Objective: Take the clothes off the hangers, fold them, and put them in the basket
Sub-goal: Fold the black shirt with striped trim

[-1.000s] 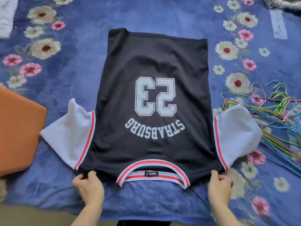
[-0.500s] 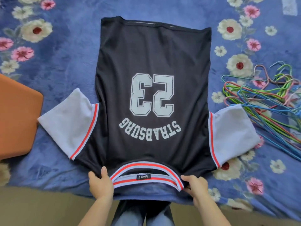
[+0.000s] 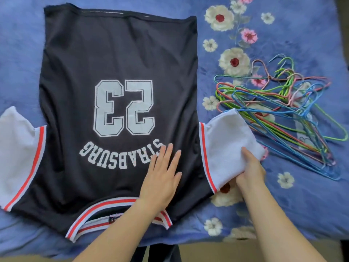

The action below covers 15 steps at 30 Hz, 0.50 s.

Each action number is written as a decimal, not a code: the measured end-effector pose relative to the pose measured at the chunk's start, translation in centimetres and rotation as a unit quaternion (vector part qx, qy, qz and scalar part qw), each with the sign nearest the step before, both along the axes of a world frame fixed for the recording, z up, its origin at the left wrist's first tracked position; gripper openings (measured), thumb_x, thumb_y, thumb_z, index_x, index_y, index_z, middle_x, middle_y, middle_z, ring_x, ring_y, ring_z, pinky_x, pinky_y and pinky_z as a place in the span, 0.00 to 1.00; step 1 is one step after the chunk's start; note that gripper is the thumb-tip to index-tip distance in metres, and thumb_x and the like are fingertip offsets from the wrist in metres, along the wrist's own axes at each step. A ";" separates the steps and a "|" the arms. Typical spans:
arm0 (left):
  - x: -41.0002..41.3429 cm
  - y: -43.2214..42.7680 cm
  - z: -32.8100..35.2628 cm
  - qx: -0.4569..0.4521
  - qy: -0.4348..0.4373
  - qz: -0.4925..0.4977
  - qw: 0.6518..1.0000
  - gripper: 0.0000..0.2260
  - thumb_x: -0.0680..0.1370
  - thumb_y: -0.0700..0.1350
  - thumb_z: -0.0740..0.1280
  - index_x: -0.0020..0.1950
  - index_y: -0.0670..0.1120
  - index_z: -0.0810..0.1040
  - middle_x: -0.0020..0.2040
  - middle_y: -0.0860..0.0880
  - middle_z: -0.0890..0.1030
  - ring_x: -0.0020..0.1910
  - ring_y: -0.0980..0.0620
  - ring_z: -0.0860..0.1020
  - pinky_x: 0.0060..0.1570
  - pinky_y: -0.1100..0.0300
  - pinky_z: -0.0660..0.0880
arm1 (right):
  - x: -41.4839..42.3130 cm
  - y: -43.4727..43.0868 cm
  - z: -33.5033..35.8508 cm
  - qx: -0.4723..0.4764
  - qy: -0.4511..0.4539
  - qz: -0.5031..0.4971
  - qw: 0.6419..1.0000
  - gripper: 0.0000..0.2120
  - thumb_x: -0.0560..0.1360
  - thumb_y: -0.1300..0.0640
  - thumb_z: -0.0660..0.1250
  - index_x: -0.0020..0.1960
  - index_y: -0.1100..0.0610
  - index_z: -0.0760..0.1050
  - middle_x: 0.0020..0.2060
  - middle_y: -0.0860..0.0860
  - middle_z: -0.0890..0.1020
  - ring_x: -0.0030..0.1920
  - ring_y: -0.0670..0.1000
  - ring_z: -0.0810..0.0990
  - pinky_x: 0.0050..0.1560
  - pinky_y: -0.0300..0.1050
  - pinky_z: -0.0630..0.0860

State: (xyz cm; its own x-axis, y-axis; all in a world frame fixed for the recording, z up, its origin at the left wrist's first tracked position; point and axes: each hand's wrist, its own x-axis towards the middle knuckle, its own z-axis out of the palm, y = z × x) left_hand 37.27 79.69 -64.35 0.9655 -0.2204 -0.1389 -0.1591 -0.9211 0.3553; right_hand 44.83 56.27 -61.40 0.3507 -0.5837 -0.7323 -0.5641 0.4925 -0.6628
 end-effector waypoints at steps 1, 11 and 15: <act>0.8 -1.2 -0.1 0.004 -0.006 -0.017 1.000 0.26 0.80 0.53 0.54 0.77 0.44 0.61 0.78 0.41 0.60 0.77 0.43 0.54 0.73 0.47 0.53 | 0.3 -1.0 -0.2 0.002 0.006 -0.005 1.000 0.18 0.64 0.62 0.77 0.52 0.58 0.78 0.46 0.52 0.84 0.43 0.54 0.84 0.42 0.51 0.81; 0.2 -6.7 -3.1 0.056 0.083 -0.073 0.992 0.31 0.80 0.60 0.52 0.79 0.46 0.56 0.79 0.39 0.55 0.77 0.41 0.51 0.72 0.45 0.50 | -3.4 -7.1 -1.1 0.083 0.002 -0.001 0.997 0.19 0.74 0.63 0.68 0.64 0.61 0.76 0.54 0.56 0.83 0.50 0.55 0.83 0.37 0.44 0.81; 0.9 -6.6 -1.0 -0.023 0.160 -0.053 0.985 0.29 0.82 0.56 0.53 0.80 0.52 0.45 0.79 0.47 0.37 0.77 0.50 0.34 0.75 0.48 0.38 | -2.5 -3.4 2.3 -0.146 0.050 0.010 0.988 0.10 0.76 0.59 0.69 0.56 0.60 0.77 0.43 0.49 0.81 0.39 0.48 0.78 0.35 0.38 0.74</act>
State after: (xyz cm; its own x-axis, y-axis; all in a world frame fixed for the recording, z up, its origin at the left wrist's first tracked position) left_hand 38.19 73.08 -65.38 0.8451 -0.3309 -0.4199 -0.1263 -0.8867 0.4447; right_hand 42.34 52.83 -59.12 0.2989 -0.7686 -0.5656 -0.6412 0.2773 -0.7156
